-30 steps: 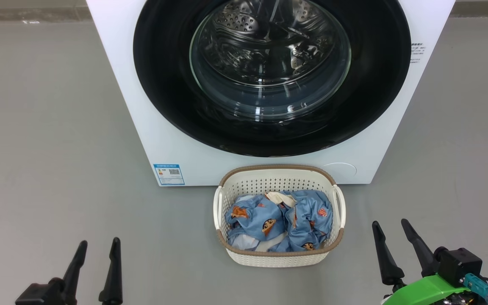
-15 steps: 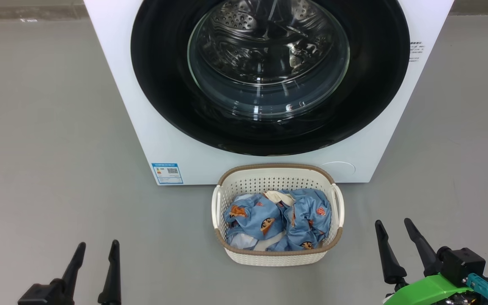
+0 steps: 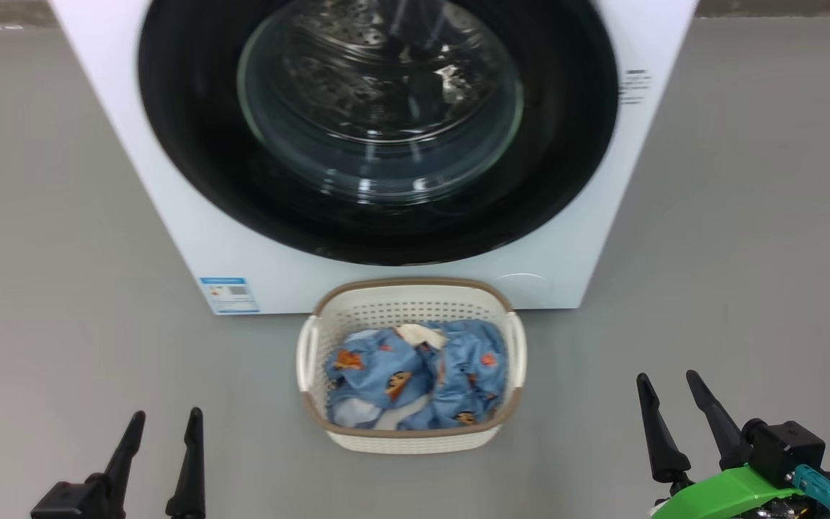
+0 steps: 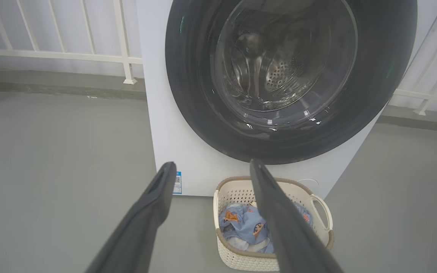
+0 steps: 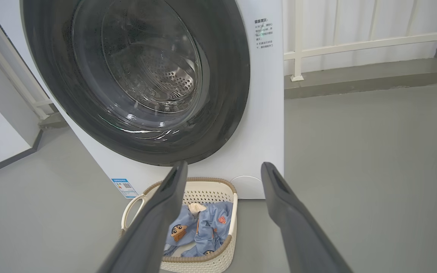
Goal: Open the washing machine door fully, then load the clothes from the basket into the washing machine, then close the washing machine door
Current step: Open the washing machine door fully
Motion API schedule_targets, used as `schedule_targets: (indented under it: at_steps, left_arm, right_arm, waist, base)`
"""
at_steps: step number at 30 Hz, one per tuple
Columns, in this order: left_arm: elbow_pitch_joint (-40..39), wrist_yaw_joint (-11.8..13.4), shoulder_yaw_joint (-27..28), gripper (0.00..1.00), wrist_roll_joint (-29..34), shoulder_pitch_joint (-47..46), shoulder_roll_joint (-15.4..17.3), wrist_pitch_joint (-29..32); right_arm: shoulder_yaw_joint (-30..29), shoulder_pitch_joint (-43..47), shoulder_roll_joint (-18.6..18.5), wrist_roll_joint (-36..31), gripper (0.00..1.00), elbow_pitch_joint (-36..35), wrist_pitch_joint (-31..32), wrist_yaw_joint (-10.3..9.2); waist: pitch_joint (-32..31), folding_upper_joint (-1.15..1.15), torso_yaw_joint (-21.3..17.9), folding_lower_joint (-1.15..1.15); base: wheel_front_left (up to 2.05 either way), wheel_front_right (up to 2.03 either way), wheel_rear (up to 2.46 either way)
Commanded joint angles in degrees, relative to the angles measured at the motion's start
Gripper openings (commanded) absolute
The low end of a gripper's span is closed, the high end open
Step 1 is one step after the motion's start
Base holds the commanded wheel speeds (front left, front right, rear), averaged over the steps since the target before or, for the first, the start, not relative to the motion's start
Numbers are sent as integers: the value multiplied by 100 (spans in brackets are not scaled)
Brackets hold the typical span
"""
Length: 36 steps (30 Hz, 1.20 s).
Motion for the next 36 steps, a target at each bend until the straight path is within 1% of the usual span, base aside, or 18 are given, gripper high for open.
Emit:
schedule_targets:
  at_steps: [1,7,11,16,23,32,33,34,35,36]
  left_arm:
    - [-138,-14,197,100,29,-210,104,-78]
    - [-142,-14,194,100,4,-241,107,-78]
    - [-224,-14,231,100,-323,-256,28,-78]
    - [-241,-14,218,100,-412,-253,84,-78]
    - [-240,-14,166,100,-439,-251,97,-78]
    - [-239,-14,113,100,-465,-220,64,-78]
    - [-236,-14,104,100,-470,-214,61,-78]
    - [-233,-14,92,100,-472,-209,60,-78]
    - [-231,-14,81,100,-470,-207,61,-78]
    - [-231,-14,70,100,-467,-207,59,-78]
  right_arm:
    - [156,-120,-41,-46,100,-152,-70,9]
    - [164,-144,-40,-36,100,-155,-70,9]
    - [160,-145,-40,-33,100,-154,-70,9]
    - [150,-145,-40,-35,100,-152,-70,9]
    - [150,-144,-40,-37,100,-154,-70,9]
    - [147,-154,-40,8,100,-115,-70,9]
    - [154,-160,-40,32,65,-109,-70,9]
    - [157,-170,-40,65,45,-116,-70,9]
    - [164,-179,-40,115,22,-121,-70,9]
    - [160,-193,-40,161,4,-129,-70,9]
  waist:
    - [11,0,-4,0]
    - [31,0,-20,0]
    - [39,0,-21,0]
    - [39,0,-16,0]
    - [47,0,2,0]
    - [8,0,33,0]
    - [1,0,36,0]
    - [-2,0,41,0]
    - [-6,0,47,0]
    - [-8,0,54,0]
  base:
    - [123,123,-246]
    - [123,123,-246]
    - [119,118,-237]
    - [86,86,-173]
    - [44,44,-87]
    - [3,3,-5]
    - [0,0,0]
    - [0,0,0]
    - [0,0,0]
    - [0,0,0]
